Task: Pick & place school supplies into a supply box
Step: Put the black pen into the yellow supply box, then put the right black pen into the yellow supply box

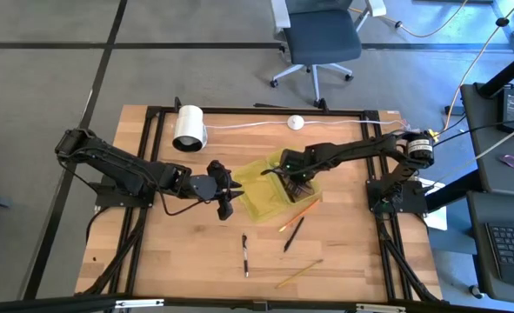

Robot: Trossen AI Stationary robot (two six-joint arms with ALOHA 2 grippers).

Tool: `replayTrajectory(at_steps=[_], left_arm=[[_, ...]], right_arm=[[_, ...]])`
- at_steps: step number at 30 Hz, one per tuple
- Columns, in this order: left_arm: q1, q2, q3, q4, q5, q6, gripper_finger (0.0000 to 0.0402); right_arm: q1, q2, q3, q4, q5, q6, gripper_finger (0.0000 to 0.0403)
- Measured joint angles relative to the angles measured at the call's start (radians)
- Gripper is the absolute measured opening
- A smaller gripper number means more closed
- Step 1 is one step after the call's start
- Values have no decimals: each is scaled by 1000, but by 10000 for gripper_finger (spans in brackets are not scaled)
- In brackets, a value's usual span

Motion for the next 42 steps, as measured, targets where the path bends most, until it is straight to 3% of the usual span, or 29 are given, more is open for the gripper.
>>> replayTrajectory(at_steps=[5,10,14,21,30,42], left_arm=[[0,0,0,0,0,0,102],[0,0,0,0,0,0,102],[0,0,0,0,0,0,102],[0,0,0,0,1,0,102],[0,0,0,0,1,0,102],[0,0,0,0,2,0,102]], right_arm=[[-9,-6,0,-3,2,7,133],[-13,-72,0,-4,2,-35,156],[15,-163,0,2,-50,-221,160],[204,-269,0,16,-207,-517,160],[433,-218,0,96,-148,-740,160],[487,-20,0,208,-147,-881,160]])
